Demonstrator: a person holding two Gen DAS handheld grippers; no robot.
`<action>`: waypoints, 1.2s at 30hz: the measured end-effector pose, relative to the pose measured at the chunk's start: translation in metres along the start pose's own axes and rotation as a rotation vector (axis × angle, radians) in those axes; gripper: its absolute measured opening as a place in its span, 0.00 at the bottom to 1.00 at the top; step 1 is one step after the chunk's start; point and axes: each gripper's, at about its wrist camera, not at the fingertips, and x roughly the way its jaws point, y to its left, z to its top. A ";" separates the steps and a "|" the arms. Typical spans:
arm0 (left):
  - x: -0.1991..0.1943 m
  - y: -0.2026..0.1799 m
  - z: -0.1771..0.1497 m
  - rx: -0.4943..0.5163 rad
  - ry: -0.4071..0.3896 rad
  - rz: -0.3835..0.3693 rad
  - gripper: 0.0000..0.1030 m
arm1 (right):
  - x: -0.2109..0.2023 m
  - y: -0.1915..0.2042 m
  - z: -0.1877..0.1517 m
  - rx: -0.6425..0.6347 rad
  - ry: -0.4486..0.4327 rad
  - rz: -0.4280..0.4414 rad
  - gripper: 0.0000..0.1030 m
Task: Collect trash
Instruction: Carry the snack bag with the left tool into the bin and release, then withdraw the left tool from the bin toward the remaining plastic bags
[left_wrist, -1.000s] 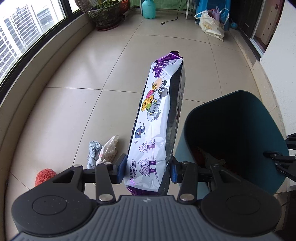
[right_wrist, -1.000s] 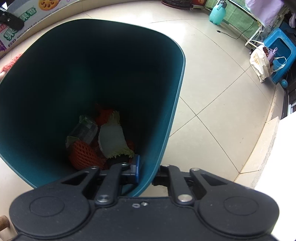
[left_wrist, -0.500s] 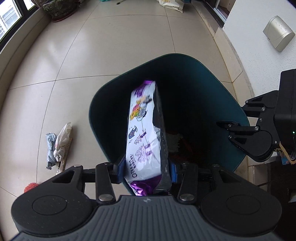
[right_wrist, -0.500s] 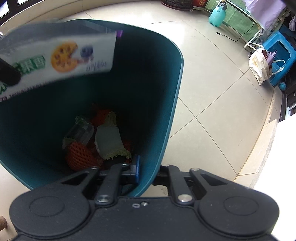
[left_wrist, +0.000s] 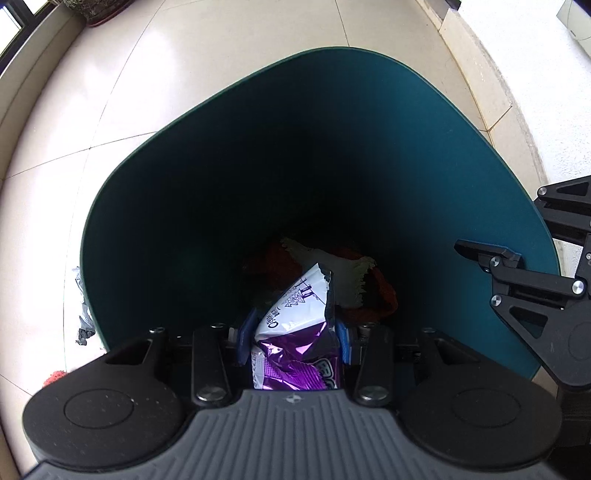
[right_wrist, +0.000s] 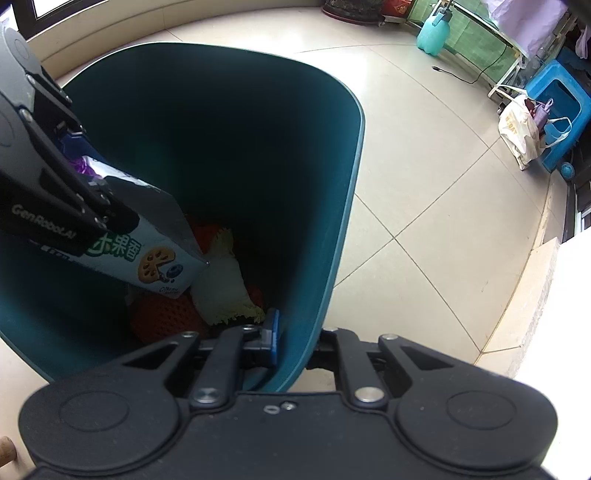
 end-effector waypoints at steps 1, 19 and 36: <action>0.002 -0.001 0.001 0.002 0.003 -0.001 0.41 | 0.000 0.000 0.000 -0.001 0.000 0.000 0.10; -0.019 0.004 0.001 -0.026 -0.055 -0.099 0.66 | -0.002 0.002 0.004 -0.003 0.012 -0.004 0.10; -0.085 0.045 -0.026 -0.060 -0.213 -0.072 0.66 | 0.003 0.012 0.012 -0.024 0.041 -0.034 0.10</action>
